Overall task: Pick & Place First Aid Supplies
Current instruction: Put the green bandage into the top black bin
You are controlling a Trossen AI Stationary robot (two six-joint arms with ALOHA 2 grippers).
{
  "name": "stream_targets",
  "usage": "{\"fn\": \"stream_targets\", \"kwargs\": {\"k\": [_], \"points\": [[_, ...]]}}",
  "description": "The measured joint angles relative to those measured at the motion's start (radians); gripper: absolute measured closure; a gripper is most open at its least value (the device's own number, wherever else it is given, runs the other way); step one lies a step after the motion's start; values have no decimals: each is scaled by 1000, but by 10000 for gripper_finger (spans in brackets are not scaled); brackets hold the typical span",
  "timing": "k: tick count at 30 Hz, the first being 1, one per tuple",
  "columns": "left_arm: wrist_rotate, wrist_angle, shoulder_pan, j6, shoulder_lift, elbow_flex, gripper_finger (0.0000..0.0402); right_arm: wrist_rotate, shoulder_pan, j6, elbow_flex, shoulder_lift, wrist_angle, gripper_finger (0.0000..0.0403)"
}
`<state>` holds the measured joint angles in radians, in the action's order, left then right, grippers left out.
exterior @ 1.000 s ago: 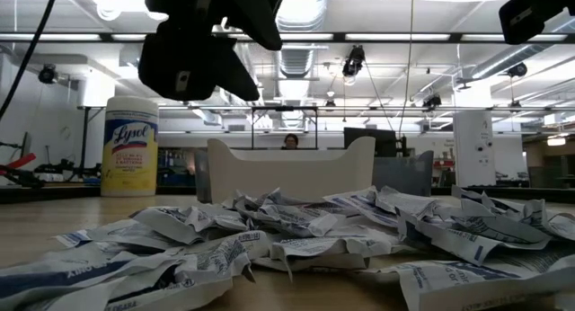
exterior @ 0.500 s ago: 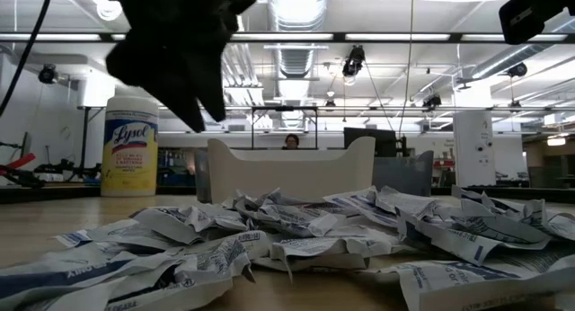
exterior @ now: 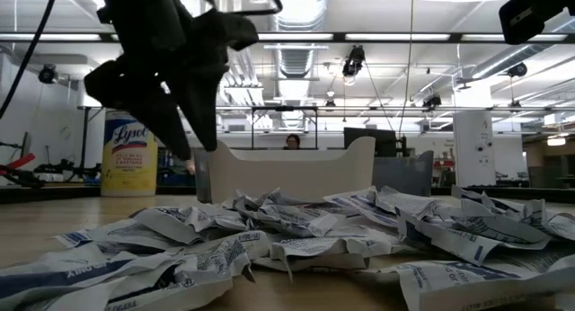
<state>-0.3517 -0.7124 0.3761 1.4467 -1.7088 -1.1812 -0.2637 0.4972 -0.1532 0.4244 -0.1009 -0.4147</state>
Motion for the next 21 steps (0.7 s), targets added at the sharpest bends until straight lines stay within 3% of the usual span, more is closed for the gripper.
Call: {"fn": "stream_targets", "kwargs": {"k": [7,13,21], "points": [[58,36,-28,153,-1,60,238,0,0,0,0,0,0,344],[72,136,-30,124,-9,77,238,0,0,0,0,0,0,344],[78,137,-57,126,-22,87,239,0,0,0,0,-1,0,344]]}}
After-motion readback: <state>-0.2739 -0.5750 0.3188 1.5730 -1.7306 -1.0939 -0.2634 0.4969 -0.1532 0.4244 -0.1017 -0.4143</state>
